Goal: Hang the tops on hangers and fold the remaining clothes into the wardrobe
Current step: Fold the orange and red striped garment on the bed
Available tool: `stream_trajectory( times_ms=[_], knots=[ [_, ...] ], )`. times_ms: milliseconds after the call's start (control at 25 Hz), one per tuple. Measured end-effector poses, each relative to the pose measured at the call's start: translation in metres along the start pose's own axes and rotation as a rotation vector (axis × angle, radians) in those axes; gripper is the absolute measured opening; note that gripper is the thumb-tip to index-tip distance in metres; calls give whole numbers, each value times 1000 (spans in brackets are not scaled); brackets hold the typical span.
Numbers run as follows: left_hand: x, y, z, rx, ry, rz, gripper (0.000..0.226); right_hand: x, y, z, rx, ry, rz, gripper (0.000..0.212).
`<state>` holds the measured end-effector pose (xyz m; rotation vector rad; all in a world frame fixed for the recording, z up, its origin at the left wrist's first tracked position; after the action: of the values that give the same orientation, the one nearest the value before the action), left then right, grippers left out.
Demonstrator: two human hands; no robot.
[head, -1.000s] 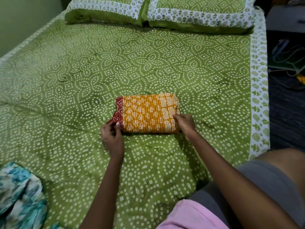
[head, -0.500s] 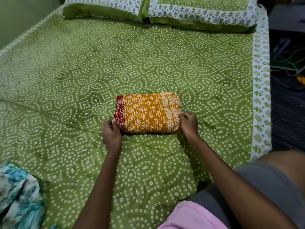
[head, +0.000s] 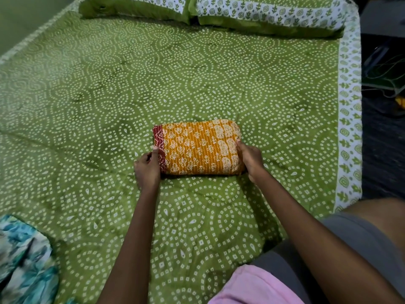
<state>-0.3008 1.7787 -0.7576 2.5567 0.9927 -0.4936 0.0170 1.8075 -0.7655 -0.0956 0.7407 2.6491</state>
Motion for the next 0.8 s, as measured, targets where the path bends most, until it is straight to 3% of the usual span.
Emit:
stream_trajectory(
  times_ms=[80, 160, 280, 400, 520, 600, 680, 800],
  knots=[
    [4, -2, 0, 11, -57, 9, 79, 1, -2, -1, 26, -7, -10, 41],
    [7, 1, -18, 57, -127, 0, 49, 2, -6, 1, 34, 2, -20, 42],
    [-5, 1, -27, 69, -103, -135, 30, 0, -7, 5, -40, 19, -63, 32],
    [-20, 14, -29, 146, -102, -147, 31, -7, -6, 3, -227, 259, -155, 29],
    [-11, 23, -46, 287, -108, 0, 42, -6, -9, -1, -107, 145, -91, 31],
    [-2, 22, -46, 362, -304, 21, 48, -3, -14, 1, -34, 50, -43, 34],
    [-1, 28, -33, 423, -450, -6, 47, -2, -15, 6, -74, 63, -50, 32],
    [-5, 39, -15, 349, -314, 7, 43, -9, -16, 5, -78, 125, -125, 30]
  ],
)
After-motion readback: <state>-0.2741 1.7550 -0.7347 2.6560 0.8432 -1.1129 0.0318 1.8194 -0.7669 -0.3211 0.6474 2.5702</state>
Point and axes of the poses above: each hand's wrist, its own y-axis away from the middle knuckle, its own x-axis out of the palm, z = x × y, the point moved 7 cm from there along -y, towards the middle knuckle, and after that the axes turned 6 degrees about -z, right-handed, at the moved point
